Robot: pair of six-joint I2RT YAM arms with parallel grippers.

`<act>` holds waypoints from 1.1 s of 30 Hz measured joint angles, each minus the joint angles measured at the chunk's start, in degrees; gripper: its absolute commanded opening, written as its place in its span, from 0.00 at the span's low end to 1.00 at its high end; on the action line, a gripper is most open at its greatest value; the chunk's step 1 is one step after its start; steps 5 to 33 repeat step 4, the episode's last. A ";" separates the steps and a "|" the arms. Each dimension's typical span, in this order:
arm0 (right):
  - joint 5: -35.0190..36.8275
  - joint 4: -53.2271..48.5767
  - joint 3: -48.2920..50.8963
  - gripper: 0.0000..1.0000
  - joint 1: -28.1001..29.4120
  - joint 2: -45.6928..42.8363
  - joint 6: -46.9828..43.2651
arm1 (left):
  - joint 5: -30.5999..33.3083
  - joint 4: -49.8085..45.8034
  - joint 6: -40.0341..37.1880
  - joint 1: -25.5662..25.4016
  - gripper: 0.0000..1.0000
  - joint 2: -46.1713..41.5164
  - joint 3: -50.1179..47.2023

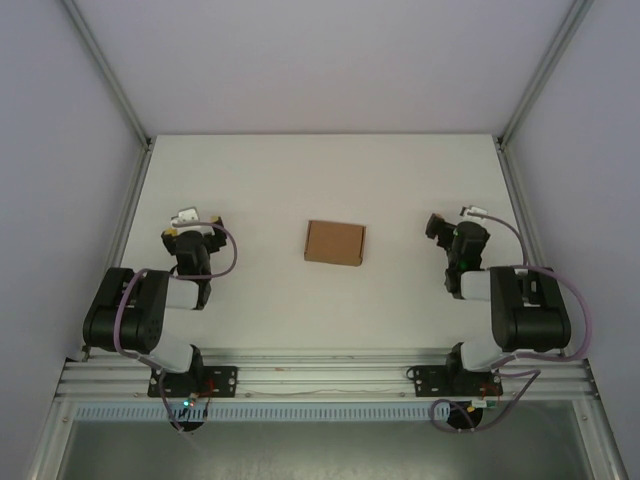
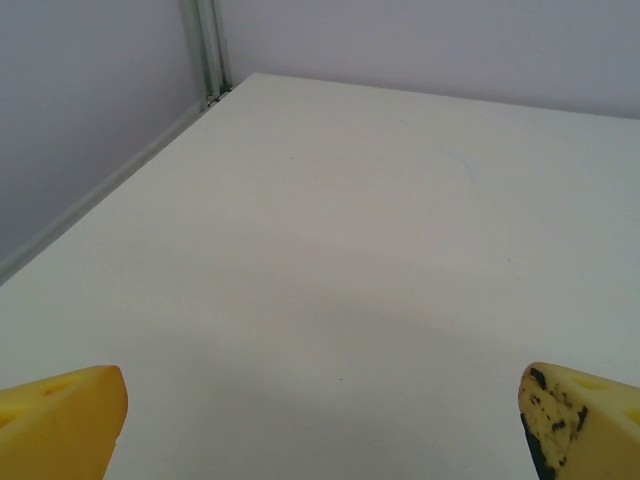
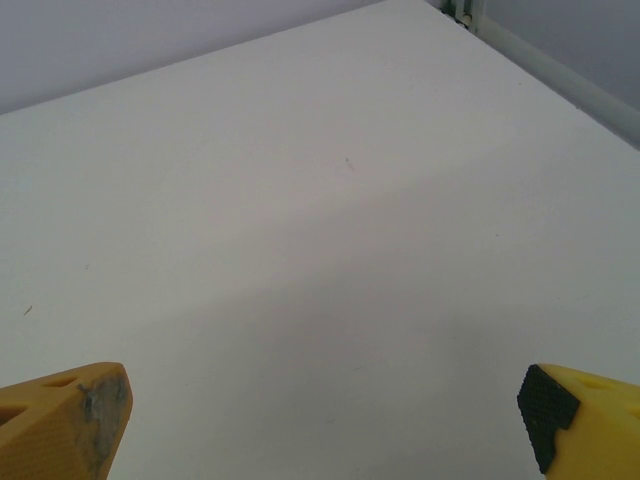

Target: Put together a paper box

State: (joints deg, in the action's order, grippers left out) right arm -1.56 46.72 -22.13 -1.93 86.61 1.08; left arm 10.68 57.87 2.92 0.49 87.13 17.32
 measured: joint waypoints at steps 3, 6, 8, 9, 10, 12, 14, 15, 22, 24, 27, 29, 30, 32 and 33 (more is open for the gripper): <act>0.00 0.00 0.00 1.00 0.00 0.00 0.02 | 0.00 -0.04 0.00 0.00 1.00 0.00 0.00; 0.00 0.00 0.00 1.00 0.00 0.00 0.20 | 0.00 -0.04 0.00 0.00 1.00 0.00 0.00; 0.00 0.00 0.00 1.00 0.00 0.00 0.20 | 0.00 -0.04 0.00 0.00 1.00 0.00 0.00; 0.00 0.00 0.00 1.00 0.00 0.00 0.20 | 0.00 -0.04 0.00 0.00 1.00 0.00 0.00; 0.00 0.00 0.00 1.00 0.00 0.00 0.20 | 0.00 -0.04 0.00 0.00 1.00 0.00 0.00; 0.00 0.00 0.00 1.00 0.00 0.00 0.20 | 0.00 -0.04 0.00 0.00 1.00 0.00 0.00; 0.00 0.00 0.00 1.00 0.00 0.00 0.20 | 0.00 -0.04 0.00 0.00 1.00 0.00 0.00; 0.00 0.00 0.00 1.00 0.00 0.00 0.20 | 0.00 -0.04 0.00 0.00 1.00 0.00 0.00; 0.00 0.00 0.00 1.00 0.00 0.00 0.20 | 0.00 -0.04 0.00 0.00 1.00 0.00 0.00; 0.00 0.00 0.00 1.00 0.00 0.00 0.20 | 0.00 -0.04 0.00 0.00 1.00 0.00 0.00; 0.00 0.00 0.00 1.00 0.00 0.00 0.20 | 0.00 -0.04 0.00 0.00 1.00 0.00 0.00; 0.00 0.00 0.00 1.00 0.00 0.00 0.20 | 0.00 -0.04 0.00 0.00 1.00 0.00 0.00; 0.00 0.00 0.00 1.00 0.00 0.00 0.20 | 0.00 -0.04 0.00 0.00 1.00 0.00 0.00; 0.00 0.00 0.00 1.00 0.00 0.00 0.20 | 0.00 -0.04 0.00 0.00 1.00 0.00 0.00; 0.00 0.00 0.00 1.00 0.00 0.00 0.20 | 0.00 -0.04 0.00 0.00 1.00 0.00 0.00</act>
